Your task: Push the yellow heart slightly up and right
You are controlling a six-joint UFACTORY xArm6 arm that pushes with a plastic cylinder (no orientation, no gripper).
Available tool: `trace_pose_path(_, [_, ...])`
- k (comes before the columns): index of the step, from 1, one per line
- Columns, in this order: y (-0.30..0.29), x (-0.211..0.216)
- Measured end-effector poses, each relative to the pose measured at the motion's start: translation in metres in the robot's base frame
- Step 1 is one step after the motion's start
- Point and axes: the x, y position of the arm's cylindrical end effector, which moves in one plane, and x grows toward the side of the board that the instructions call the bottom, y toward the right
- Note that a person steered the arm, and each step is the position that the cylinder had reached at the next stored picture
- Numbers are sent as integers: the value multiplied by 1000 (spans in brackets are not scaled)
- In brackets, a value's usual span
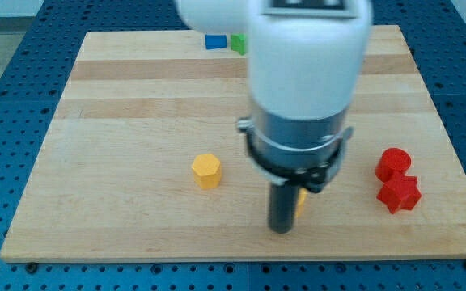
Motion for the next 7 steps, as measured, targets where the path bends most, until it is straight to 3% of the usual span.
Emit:
trace_pose_path(2, [3, 12])
trace_pose_path(3, [-7, -50])
trace_pose_path(4, [-7, -80])
trace_pose_path(6, [-41, -10])
trace_pose_path(7, [-12, -46])
